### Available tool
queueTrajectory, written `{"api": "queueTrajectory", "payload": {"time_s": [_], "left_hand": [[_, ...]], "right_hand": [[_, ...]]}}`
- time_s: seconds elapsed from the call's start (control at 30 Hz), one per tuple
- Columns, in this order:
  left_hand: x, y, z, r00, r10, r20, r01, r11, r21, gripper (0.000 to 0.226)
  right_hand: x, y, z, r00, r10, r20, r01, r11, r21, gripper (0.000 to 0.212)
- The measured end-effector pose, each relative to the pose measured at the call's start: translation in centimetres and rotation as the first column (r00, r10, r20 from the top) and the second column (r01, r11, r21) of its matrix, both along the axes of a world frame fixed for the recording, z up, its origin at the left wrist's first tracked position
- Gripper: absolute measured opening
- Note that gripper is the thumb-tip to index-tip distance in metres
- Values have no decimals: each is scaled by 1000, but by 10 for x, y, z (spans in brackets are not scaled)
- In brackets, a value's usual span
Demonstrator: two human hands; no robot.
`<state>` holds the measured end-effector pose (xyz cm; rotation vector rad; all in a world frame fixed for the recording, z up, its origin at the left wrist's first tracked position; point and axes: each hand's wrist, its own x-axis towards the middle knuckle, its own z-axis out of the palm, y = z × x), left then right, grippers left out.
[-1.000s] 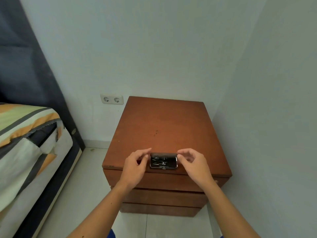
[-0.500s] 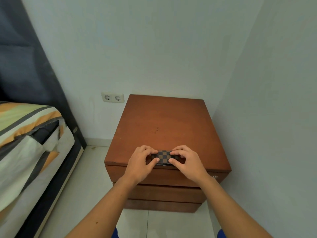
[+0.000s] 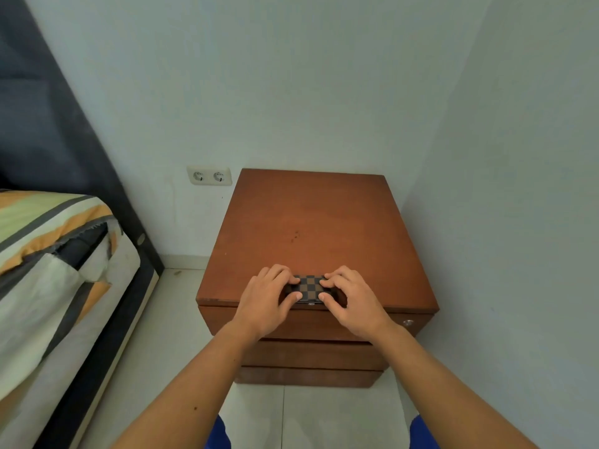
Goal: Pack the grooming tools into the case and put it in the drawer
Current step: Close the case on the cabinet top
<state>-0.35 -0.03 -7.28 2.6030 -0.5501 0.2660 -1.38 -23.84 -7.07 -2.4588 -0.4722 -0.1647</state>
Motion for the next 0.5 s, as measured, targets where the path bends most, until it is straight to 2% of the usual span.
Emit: {"api": "queueTrajectory", "payload": {"time_s": [0.17, 0.23, 0.33, 0.4, 0.47, 0.5], "left_hand": [[-17, 10, 4, 999, 34, -15, -34, 999, -16, 42], [-26, 34, 2, 991, 128, 30, -126, 991, -53, 50], [-37, 79, -7, 943, 312, 116, -306, 950, -66, 52], [-41, 96, -11, 883, 468, 24, -460, 876, -143, 56], [-41, 106, -16, 802, 560, -210, -598, 738, -313, 67], [-41, 107, -17, 769, 540, -342, -639, 659, -396, 71]], "right_hand": [[-13, -13, 7, 995, -94, 36, 94, 996, 7, 31], [-23, -37, 5, 974, -209, 84, 208, 978, 17, 37], [-41, -77, -4, 886, -455, 87, 456, 890, 11, 62], [-52, -98, -12, 769, -639, -21, 638, 766, 80, 87], [-56, -110, -21, 650, -734, -196, 760, 630, 160, 105], [-57, -113, -23, 619, -727, -298, 785, 589, 192, 109]]}}
